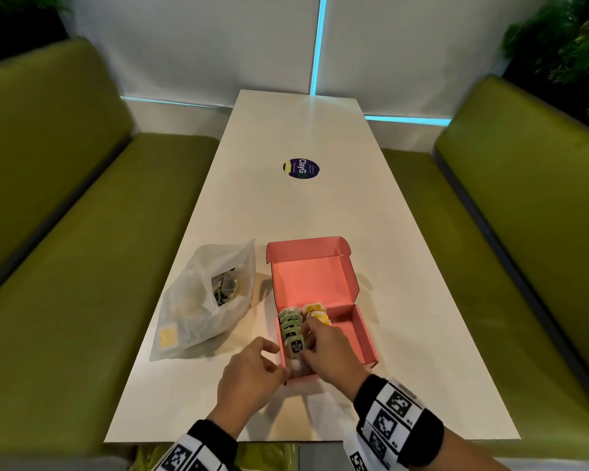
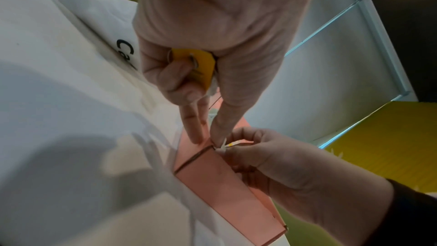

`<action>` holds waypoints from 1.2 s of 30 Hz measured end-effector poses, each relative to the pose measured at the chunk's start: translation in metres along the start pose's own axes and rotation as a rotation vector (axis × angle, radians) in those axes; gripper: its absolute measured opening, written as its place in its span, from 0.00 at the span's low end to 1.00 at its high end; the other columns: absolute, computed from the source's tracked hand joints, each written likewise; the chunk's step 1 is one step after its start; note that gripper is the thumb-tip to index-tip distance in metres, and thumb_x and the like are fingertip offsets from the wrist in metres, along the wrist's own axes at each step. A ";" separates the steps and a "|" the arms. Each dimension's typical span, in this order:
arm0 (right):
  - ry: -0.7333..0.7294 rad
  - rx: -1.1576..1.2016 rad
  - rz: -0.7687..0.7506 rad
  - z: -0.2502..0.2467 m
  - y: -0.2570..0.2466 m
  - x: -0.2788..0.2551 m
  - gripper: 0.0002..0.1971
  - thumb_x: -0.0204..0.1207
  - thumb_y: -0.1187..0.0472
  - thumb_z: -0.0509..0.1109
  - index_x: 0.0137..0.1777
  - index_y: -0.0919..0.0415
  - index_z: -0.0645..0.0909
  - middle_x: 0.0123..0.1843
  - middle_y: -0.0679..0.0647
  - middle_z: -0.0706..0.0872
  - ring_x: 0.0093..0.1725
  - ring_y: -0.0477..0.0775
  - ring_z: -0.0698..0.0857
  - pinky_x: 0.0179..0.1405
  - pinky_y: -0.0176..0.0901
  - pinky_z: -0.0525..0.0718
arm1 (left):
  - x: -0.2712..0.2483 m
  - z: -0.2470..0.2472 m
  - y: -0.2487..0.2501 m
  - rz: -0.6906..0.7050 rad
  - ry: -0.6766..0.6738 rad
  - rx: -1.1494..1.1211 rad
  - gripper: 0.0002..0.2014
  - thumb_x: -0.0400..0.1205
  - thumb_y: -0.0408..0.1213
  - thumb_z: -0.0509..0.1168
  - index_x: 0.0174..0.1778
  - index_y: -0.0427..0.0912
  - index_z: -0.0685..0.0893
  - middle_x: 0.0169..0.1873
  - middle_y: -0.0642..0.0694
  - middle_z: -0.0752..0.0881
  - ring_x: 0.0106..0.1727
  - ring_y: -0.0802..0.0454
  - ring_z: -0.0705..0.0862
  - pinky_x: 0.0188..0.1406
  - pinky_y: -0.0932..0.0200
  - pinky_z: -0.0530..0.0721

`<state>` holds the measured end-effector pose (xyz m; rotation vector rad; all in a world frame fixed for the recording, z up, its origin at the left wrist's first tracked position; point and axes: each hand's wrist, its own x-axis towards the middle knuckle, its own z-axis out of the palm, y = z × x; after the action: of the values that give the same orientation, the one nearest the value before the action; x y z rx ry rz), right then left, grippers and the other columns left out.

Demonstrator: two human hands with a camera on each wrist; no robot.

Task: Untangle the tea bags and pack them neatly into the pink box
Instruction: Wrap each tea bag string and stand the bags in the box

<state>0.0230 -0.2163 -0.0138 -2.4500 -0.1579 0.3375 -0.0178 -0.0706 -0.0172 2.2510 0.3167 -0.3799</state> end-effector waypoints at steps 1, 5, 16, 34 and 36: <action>0.048 0.002 -0.006 0.002 0.000 -0.002 0.13 0.67 0.69 0.67 0.52 0.60 0.77 0.41 0.55 0.82 0.43 0.57 0.80 0.40 0.44 0.74 | 0.000 0.001 0.000 -0.005 0.004 0.002 0.14 0.72 0.50 0.73 0.48 0.59 0.75 0.35 0.58 0.86 0.44 0.56 0.84 0.41 0.60 0.81; 0.121 -0.002 -0.078 0.002 0.002 -0.013 0.14 0.67 0.68 0.69 0.52 0.59 0.74 0.46 0.48 0.74 0.44 0.50 0.75 0.43 0.43 0.74 | 0.000 0.002 -0.001 -0.011 0.016 0.015 0.15 0.71 0.53 0.73 0.47 0.60 0.75 0.34 0.59 0.86 0.43 0.57 0.85 0.38 0.61 0.80; -0.071 -0.461 0.164 -0.006 -0.005 -0.015 0.19 0.73 0.43 0.67 0.55 0.57 0.80 0.56 0.56 0.85 0.58 0.58 0.82 0.56 0.47 0.71 | -0.002 0.005 -0.002 -0.002 0.027 0.031 0.13 0.73 0.56 0.72 0.48 0.58 0.79 0.34 0.59 0.87 0.44 0.56 0.85 0.41 0.60 0.81; 0.124 -0.333 0.155 -0.016 -0.016 -0.026 0.14 0.76 0.47 0.65 0.49 0.56 0.84 0.49 0.54 0.88 0.53 0.57 0.84 0.48 0.44 0.73 | -0.004 -0.013 0.009 0.015 0.061 -0.213 0.15 0.82 0.57 0.58 0.52 0.50 0.78 0.36 0.53 0.87 0.38 0.55 0.81 0.39 0.56 0.77; 0.143 -0.125 0.018 -0.028 -0.020 -0.032 0.10 0.75 0.51 0.69 0.49 0.55 0.86 0.45 0.51 0.89 0.46 0.53 0.85 0.44 0.40 0.76 | -0.004 -0.019 0.019 -0.033 -0.023 -0.600 0.17 0.86 0.54 0.51 0.53 0.46 0.78 0.36 0.45 0.87 0.26 0.54 0.74 0.29 0.58 0.70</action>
<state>0.0000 -0.2241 0.0263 -2.5895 -0.0984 0.1637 -0.0121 -0.0688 0.0091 1.6547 0.3958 -0.2806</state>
